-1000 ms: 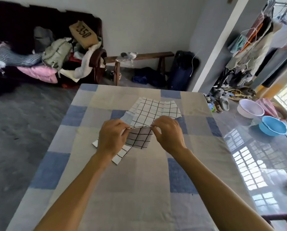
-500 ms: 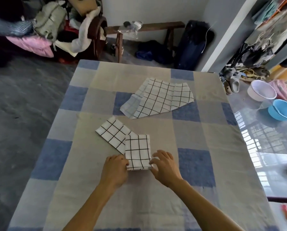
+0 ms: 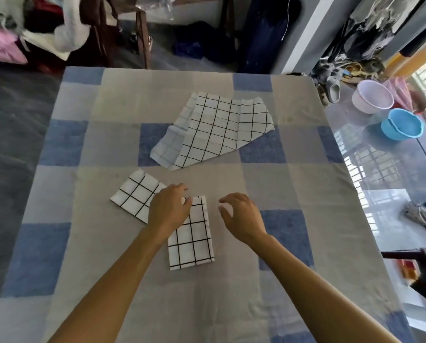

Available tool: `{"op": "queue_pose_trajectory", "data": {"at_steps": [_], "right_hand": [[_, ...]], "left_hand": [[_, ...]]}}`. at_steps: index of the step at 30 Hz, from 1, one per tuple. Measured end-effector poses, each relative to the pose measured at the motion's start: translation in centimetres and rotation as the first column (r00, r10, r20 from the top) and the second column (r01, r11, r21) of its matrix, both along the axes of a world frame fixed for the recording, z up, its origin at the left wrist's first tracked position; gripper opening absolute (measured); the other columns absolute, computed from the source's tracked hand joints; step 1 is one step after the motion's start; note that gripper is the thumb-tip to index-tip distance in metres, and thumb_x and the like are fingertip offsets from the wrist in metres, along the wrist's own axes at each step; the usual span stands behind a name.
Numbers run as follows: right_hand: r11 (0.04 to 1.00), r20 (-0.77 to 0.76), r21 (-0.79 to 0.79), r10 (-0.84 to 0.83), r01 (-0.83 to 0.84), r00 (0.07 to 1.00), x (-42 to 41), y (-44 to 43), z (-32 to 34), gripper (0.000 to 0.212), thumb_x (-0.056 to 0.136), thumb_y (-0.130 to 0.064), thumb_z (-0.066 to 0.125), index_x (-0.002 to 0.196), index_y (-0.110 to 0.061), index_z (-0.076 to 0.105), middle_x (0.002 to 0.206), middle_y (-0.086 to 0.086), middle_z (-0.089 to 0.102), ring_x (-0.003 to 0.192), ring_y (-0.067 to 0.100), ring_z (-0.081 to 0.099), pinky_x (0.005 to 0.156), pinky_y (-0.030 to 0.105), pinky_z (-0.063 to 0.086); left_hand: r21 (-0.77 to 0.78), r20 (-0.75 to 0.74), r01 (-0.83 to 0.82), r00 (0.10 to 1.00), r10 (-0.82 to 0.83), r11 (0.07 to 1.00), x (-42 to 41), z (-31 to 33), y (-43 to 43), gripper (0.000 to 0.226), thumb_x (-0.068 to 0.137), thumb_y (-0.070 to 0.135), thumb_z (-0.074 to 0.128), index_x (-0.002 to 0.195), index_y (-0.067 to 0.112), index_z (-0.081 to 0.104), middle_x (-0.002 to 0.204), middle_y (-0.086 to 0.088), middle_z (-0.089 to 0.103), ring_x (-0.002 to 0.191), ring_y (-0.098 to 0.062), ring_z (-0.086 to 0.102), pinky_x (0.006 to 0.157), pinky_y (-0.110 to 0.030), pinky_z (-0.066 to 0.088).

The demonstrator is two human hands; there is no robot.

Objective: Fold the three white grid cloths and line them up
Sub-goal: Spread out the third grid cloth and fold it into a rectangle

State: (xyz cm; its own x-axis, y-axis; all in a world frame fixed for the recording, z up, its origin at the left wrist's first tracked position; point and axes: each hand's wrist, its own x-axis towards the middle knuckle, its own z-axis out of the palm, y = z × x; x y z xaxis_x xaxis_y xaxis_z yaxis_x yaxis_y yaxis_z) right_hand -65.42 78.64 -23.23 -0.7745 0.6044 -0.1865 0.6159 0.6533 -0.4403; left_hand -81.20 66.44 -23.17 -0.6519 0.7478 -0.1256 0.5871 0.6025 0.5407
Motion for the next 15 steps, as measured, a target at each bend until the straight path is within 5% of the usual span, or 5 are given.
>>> {"op": "queue_pose_trajectory", "data": {"at_steps": [7,11,15], "right_hand": [[0.998,-0.058,-0.059,-0.013,0.010,0.998,-5.8,6.3,-2.6,0.033,0.096,-0.034,0.050,0.128,-0.024,0.055,0.133,-0.003,0.054,0.125,0.015,0.043,0.106,0.034,0.034],[0.999,-0.112,-0.024,-0.031,0.029,0.993,-8.3,9.7,-4.6,0.037,0.095,-0.030,0.051,0.131,-0.021,0.052,0.134,0.001,0.050,0.127,0.017,0.039,0.108,0.034,0.031],[0.990,-0.169,0.052,-0.124,0.135,0.978,-9.9,13.1,-6.1,0.038,0.093,-0.025,0.055,0.131,-0.018,0.052,0.139,0.004,0.044,0.136,0.022,0.029,0.112,0.039,0.023]], "left_hand": [[-0.091,-0.109,-0.083,0.991,0.073,0.992,-4.6,-1.8,7.3,0.018,0.089,0.022,0.054,0.100,0.009,0.057,0.097,-0.011,0.057,0.087,-0.029,0.056,0.066,-0.034,0.042],[-0.137,-0.232,-0.032,0.973,-0.001,0.990,-7.4,-4.4,11.2,0.035,0.088,0.022,0.058,0.121,0.010,0.054,0.116,-0.013,0.055,0.104,-0.031,0.052,0.083,-0.042,0.044],[-0.097,-0.343,0.106,0.930,-0.134,0.990,-8.6,-5.8,15.7,0.040,0.081,0.011,0.067,0.120,0.008,0.056,0.116,-0.017,0.056,0.104,-0.035,0.052,0.083,-0.043,0.043]]}}
